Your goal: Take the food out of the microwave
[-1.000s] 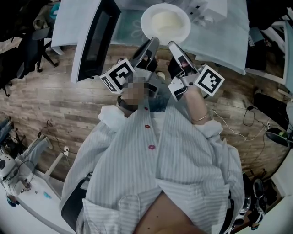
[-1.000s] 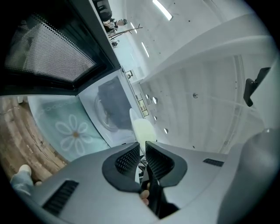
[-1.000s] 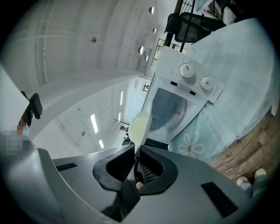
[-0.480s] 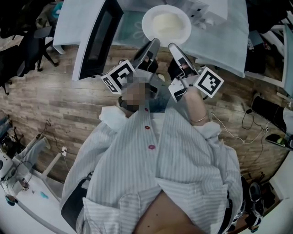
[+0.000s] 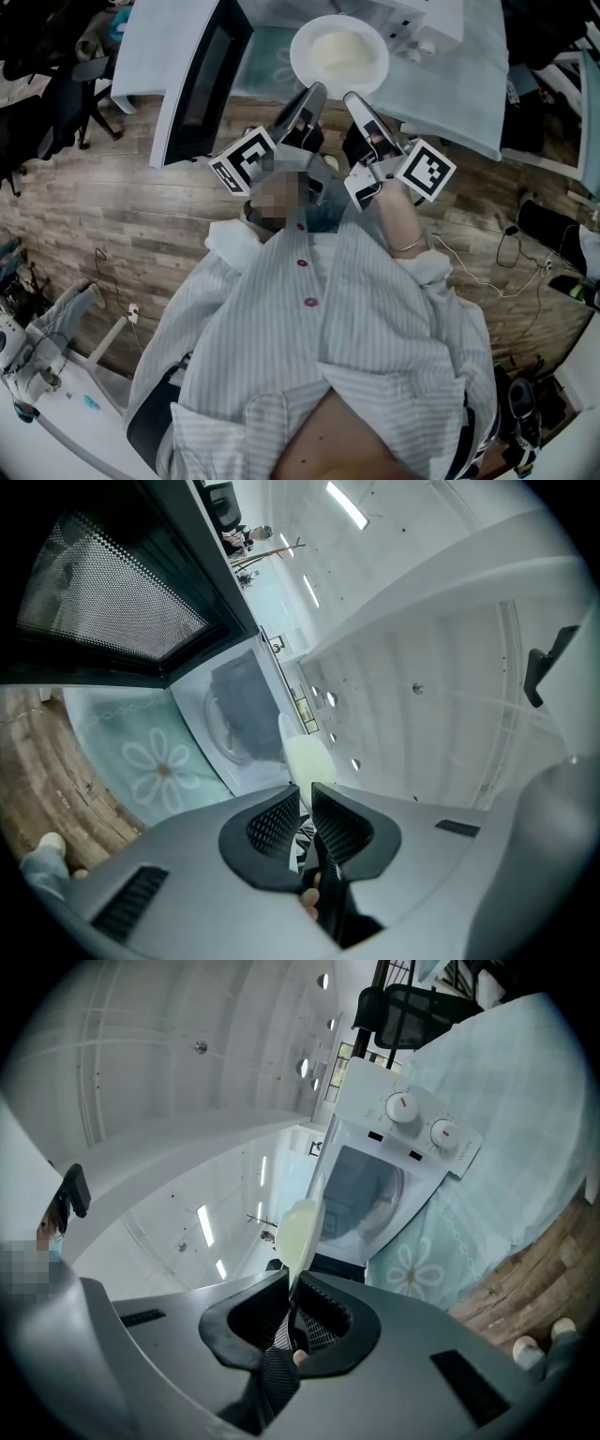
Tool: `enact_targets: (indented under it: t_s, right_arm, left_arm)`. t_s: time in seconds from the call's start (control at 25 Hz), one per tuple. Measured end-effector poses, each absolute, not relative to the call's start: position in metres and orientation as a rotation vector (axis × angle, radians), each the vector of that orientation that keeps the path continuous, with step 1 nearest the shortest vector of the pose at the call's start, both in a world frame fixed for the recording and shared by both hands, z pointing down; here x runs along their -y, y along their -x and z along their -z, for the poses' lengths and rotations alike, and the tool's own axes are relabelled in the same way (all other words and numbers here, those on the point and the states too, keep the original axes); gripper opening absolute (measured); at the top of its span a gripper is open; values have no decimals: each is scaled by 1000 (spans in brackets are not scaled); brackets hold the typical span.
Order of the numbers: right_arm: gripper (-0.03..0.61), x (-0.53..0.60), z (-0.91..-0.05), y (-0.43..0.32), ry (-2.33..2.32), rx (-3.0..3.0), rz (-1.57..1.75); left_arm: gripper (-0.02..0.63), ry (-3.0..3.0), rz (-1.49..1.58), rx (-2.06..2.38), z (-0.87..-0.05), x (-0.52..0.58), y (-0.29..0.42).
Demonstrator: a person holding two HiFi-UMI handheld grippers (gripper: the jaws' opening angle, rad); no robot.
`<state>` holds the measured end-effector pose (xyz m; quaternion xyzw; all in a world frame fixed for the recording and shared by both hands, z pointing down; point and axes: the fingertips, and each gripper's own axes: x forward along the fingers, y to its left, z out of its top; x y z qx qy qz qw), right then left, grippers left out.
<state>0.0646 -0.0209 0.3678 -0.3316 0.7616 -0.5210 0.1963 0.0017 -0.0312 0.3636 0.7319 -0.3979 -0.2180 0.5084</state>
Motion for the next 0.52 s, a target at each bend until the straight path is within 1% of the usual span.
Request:
enact_targets:
  t_s: [0.52]
  right_arm:
    - [55, 22, -370, -65, 923, -2138, 1461]
  left_arm:
    - [49, -1760, 528, 958, -366, 33, -2]
